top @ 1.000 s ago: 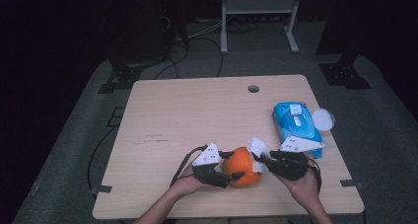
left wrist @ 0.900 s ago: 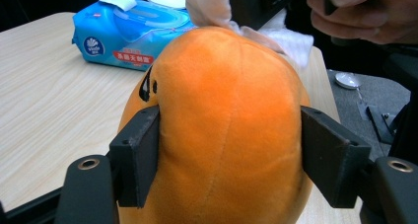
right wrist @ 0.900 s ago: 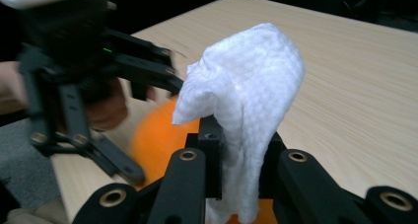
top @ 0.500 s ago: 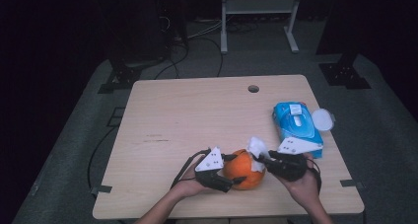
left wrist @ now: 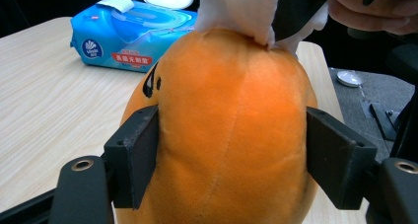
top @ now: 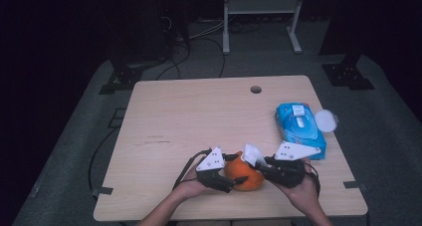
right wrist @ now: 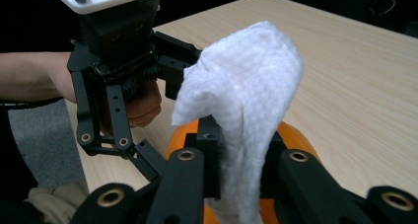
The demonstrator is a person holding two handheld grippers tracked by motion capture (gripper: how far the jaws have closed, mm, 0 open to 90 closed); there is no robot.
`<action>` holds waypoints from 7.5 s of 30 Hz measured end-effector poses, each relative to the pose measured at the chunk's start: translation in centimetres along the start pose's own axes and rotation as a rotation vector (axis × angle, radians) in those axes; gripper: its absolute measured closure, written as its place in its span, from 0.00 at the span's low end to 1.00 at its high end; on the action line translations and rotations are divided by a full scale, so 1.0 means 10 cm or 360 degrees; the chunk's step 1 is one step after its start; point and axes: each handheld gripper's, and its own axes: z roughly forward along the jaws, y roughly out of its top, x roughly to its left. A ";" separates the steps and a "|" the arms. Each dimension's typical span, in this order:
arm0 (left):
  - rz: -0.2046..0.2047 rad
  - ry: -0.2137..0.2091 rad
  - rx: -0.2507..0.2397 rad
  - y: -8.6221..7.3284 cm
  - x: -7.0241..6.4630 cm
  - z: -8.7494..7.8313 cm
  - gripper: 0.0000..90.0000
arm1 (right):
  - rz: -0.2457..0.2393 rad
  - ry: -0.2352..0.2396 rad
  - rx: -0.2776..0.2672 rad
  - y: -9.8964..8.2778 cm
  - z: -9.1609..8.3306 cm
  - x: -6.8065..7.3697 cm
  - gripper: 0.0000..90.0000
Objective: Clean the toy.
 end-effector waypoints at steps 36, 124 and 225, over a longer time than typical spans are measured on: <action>-0.0031 0.0029 0.0000 0.01 0.05 -0.01 0.27 | 0.0126 -0.0165 0.0084 -0.07 -0.16 -0.28 0.93; -0.0062 0.0084 0.0019 0.00 0.01 0.14 0.15 | 0.0016 -0.0209 0.0118 0.00 -0.09 -0.11 0.93; -0.0100 0.0009 0.0135 -0.05 0.09 0.06 0.33 | 0.0231 -0.0048 0.0009 -0.10 -0.11 -0.28 0.93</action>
